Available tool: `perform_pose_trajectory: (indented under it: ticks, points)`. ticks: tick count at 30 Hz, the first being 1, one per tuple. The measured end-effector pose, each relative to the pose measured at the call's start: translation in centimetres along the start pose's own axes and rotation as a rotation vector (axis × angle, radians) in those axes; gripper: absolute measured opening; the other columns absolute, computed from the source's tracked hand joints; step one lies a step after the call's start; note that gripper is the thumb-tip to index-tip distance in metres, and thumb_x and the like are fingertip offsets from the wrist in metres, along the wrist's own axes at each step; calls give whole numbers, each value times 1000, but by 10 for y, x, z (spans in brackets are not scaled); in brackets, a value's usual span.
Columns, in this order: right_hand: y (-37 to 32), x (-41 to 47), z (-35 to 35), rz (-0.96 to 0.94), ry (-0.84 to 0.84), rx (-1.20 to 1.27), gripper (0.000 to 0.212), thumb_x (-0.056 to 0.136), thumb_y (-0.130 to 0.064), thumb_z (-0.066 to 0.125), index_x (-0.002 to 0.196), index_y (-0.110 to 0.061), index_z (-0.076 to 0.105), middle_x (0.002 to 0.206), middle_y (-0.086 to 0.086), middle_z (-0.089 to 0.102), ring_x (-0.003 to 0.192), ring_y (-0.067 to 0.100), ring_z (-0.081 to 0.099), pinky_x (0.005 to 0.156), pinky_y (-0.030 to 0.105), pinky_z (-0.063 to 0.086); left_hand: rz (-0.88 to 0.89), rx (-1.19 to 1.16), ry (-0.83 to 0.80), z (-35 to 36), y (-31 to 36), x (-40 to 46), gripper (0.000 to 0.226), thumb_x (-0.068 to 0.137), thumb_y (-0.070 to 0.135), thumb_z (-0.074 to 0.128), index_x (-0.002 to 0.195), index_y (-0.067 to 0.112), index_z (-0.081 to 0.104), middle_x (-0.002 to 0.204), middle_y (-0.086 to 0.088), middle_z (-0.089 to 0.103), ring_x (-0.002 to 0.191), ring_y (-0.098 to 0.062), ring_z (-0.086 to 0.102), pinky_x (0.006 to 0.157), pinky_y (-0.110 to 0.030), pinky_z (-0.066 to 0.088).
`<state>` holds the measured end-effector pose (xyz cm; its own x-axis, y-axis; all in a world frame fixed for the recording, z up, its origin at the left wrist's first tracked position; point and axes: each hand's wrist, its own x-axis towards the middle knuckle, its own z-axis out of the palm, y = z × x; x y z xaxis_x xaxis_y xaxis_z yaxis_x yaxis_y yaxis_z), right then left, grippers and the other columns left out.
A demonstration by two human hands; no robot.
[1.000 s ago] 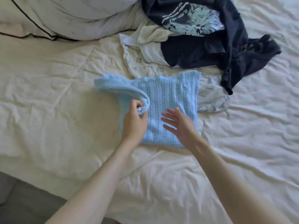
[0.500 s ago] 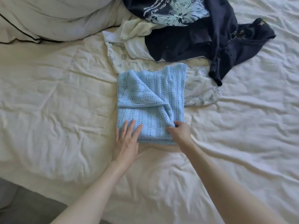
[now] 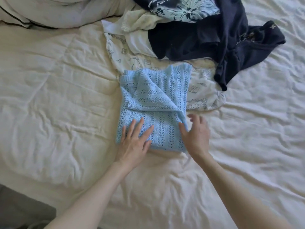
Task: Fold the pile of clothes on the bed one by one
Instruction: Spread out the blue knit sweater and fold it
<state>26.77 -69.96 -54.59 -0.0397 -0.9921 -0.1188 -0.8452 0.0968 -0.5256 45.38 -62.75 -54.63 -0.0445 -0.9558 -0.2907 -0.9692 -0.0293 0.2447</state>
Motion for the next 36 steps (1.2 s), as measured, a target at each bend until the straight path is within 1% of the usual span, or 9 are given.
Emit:
perform_pose_trajectory:
  ticks: [5,11,16,21,24,26,29,32,36]
  points:
    - [-44,30,25,-732,-367,-306,18,92,-10,50,101,-3,63,102,14,61,98,34,56,81,44,46,-46,94,-238,20,-11,11,53,99,51,14,146,42,-9,157,-2,-20,142,-28,-24,111,-45,-20]
    - [-38,83,33,-668,-307,-544,51,97,-32,40,145,-19,30,153,8,24,142,25,19,114,44,18,-36,92,-210,26,-12,8,53,98,51,13,145,43,-12,147,4,-34,133,-24,-38,105,-43,-27]
    - [-24,115,16,-52,-334,-264,60,96,-44,41,148,-26,17,158,9,7,144,33,13,113,53,20,-22,89,-218,28,-11,8,51,98,51,13,134,44,-23,138,3,-41,119,-24,-48,97,-38,-37]
    - [-36,71,19,-520,-192,-375,56,97,-39,37,149,-22,24,159,7,10,146,25,7,118,50,2,-5,64,-187,31,-12,6,52,98,51,15,135,44,-21,141,3,-38,123,-26,-46,99,-39,-37]
    - [-20,30,24,-701,-346,-436,43,96,-32,47,137,-20,49,155,8,24,144,28,18,116,55,7,90,-24,-82,18,-19,3,51,98,44,31,147,34,19,157,-7,2,143,-35,-4,114,-52,-5]
    - [3,10,19,-503,-305,-384,44,93,-26,53,136,-19,50,153,9,29,143,30,23,114,54,13,143,-96,113,9,-31,-3,45,93,31,38,132,17,55,144,-17,42,133,-42,36,107,-57,27]
    - [28,-10,5,-54,-238,-125,56,91,-26,59,141,-8,41,148,18,35,138,33,30,110,43,25,-148,-359,294,5,-59,-9,36,94,14,51,126,-1,55,134,-24,50,124,-38,47,105,-36,32]
    - [34,-16,4,332,-306,159,50,90,-34,61,130,-5,50,128,14,54,118,29,50,97,38,39,-703,-882,249,5,-75,-6,40,93,19,57,129,3,48,127,-17,55,105,-19,54,84,-18,41]
    - [18,-5,6,675,-445,708,20,91,-33,60,96,-15,66,102,11,69,97,30,66,90,51,51,-750,-1185,28,11,-82,2,32,88,37,60,112,15,59,112,-2,65,105,-16,60,84,-23,47]
